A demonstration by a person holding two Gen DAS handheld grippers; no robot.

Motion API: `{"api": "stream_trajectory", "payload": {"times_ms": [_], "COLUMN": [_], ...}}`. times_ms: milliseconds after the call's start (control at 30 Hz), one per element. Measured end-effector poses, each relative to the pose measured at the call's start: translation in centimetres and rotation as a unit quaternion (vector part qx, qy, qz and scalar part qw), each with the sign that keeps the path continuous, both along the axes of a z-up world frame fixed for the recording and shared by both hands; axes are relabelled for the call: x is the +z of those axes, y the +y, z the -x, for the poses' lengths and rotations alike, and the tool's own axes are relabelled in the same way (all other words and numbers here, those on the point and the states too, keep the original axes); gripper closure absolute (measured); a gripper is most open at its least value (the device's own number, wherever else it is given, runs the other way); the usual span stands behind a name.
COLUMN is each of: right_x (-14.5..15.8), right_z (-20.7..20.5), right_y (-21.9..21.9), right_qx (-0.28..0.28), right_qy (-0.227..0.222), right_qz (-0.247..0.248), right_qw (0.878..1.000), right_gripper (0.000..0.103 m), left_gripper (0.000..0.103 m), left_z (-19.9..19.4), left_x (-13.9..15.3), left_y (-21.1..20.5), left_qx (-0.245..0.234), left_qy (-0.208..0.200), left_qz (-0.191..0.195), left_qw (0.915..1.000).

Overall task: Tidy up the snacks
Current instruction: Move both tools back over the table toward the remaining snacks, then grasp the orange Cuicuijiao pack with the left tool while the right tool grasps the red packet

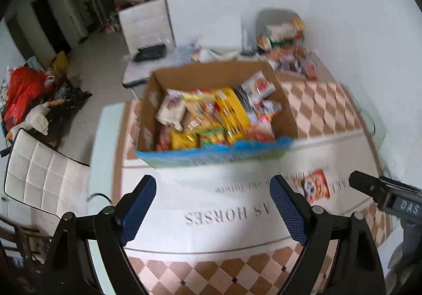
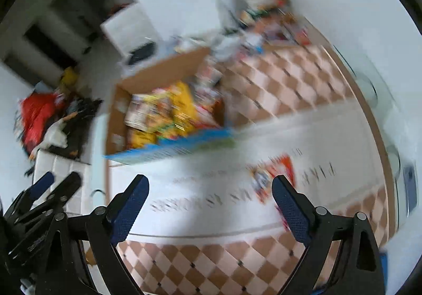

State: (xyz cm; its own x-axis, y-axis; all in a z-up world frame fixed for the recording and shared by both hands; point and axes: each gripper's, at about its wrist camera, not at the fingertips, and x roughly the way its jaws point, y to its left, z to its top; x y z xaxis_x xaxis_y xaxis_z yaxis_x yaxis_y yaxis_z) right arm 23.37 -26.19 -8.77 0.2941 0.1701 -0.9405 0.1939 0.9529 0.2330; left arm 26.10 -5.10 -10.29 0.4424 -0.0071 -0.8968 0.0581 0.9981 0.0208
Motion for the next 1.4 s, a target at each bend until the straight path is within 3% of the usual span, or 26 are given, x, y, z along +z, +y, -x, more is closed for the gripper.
{"api": "stream_trajectory", "payload": {"times_ms": [267, 433, 567, 633, 700, 767, 833, 933, 1033, 1100, 1200, 1400], "right_x": [-12.1, -18.7, -22.2, -23.1, -23.8, -23.6, -23.6, -23.1, -22.8, -22.8, -23.0, -23.8], "right_z": [2.9, 3.5, 3.2, 2.8, 2.7, 2.6, 2.8, 3.3, 3.7, 3.9, 4.1, 5.1], "right_y": [-7.4, -8.8, -8.5, -8.2, -8.3, -8.4, -9.0, -10.8, -12.7, -14.1, -15.6, -17.6], "right_qx": [-0.057, -0.04, -0.027, -0.022, -0.024, -0.022, -0.032, -0.048, -0.063, -0.075, -0.088, -0.109], "right_qy": [0.121, 0.166, 0.187, 0.191, 0.197, 0.192, 0.192, 0.186, 0.187, 0.19, 0.195, 0.202], "right_qz": [-0.003, -0.005, -0.01, -0.001, 0.01, 0.01, -0.003, -0.004, -0.003, -0.002, -0.001, -0.009], "right_qw": [0.991, 0.985, 0.982, 0.981, 0.98, 0.981, 0.981, 0.981, 0.98, 0.979, 0.977, 0.973], "right_gripper": [0.007, 0.007, 0.007, 0.013, 0.036, 0.045, 0.047, 0.047, 0.047, 0.047, 0.047, 0.047], "left_gripper": [0.015, 0.015, 0.015, 0.015, 0.015, 0.015, 0.015, 0.015, 0.015, 0.015, 0.015, 0.015], "left_z": [-1.1, -1.9, -2.8, -3.2, -3.8, -4.4, -5.2, -6.3, -7.0, -7.2, -7.4, -6.4], "left_x": [-8.5, -12.0, -13.6, -14.2, -14.7, -15.2, -15.7, -16.5, -17.6, -18.6, -19.9, -22.2], "left_y": [-7.3, -10.6, -12.2, -13.1, -14.1, -15.1, -16.1, -18.2, -20.7, -22.7, -25.0, -29.1], "left_qx": [-0.076, -0.139, -0.178, -0.199, -0.22, -0.243, -0.265, -0.304, -0.352, -0.388, -0.421, -0.494], "left_qy": [0.081, 0.104, 0.113, 0.115, 0.124, 0.13, 0.14, 0.154, 0.173, 0.194, 0.21, 0.241], "left_qz": [-0.038, -0.079, -0.101, -0.114, -0.119, -0.12, -0.118, -0.122, -0.129, -0.131, -0.142, -0.16], "left_qw": [0.9931, 0.9817, 0.9723, 0.9665, 0.9602, 0.9538, 0.9468, 0.9323, 0.9109, 0.8914, 0.8709, 0.8201]}}
